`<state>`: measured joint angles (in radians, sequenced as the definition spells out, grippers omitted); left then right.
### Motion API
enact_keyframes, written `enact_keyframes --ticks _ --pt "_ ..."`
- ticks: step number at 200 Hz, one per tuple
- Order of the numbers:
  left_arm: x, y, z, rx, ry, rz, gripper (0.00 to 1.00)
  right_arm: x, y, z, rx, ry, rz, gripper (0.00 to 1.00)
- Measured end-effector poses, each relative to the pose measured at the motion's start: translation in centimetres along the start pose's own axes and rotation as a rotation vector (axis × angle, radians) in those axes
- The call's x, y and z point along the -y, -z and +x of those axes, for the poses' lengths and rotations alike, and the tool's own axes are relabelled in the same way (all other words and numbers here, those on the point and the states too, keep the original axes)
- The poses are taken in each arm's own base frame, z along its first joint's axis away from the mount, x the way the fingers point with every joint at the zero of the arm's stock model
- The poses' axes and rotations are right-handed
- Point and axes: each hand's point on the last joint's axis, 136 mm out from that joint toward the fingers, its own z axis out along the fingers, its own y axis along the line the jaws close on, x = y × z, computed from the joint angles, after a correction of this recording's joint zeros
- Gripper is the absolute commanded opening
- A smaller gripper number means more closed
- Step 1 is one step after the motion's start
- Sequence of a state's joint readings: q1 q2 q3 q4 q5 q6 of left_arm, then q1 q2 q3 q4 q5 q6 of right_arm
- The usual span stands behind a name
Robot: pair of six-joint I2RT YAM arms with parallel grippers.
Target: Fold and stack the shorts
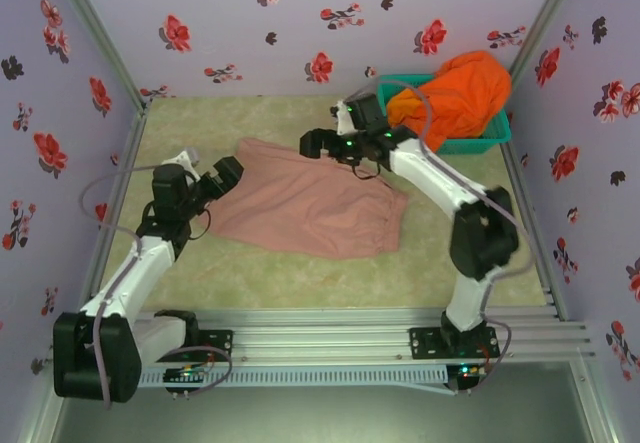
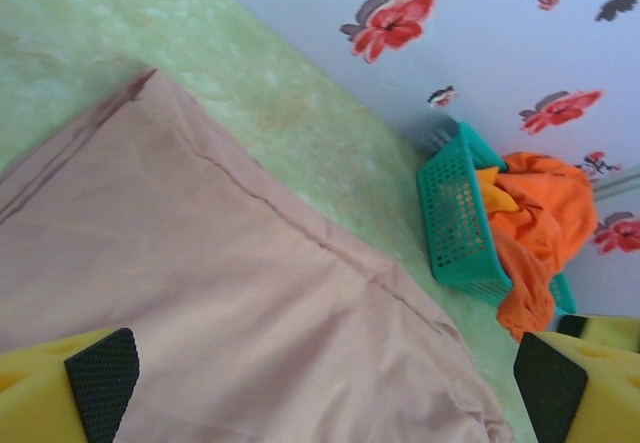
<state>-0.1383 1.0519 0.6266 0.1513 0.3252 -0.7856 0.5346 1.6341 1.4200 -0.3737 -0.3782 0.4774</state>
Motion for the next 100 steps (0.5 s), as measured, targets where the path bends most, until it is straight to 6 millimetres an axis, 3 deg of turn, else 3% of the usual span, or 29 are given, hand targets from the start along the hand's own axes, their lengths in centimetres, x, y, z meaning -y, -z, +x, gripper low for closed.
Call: enact_keyframes --ticks 19,55,74,100 --pt "0.5 0.2 0.5 -0.025 -0.007 0.026 0.99 2.0 3.7 1.2 0.077 0.024 0.098 0.99" --pt "1.7 0.6 1.0 -0.049 -0.027 0.089 0.99 9.3 8.6 5.2 0.159 -0.054 0.304 0.99" --pt "2.3 0.7 1.4 -0.063 -0.042 0.120 0.99 12.3 9.9 6.9 0.159 -0.099 0.384 0.99" --pt "3.2 0.7 2.3 -0.090 -0.063 0.152 0.99 14.2 9.1 9.1 0.087 -0.126 0.439 0.91"
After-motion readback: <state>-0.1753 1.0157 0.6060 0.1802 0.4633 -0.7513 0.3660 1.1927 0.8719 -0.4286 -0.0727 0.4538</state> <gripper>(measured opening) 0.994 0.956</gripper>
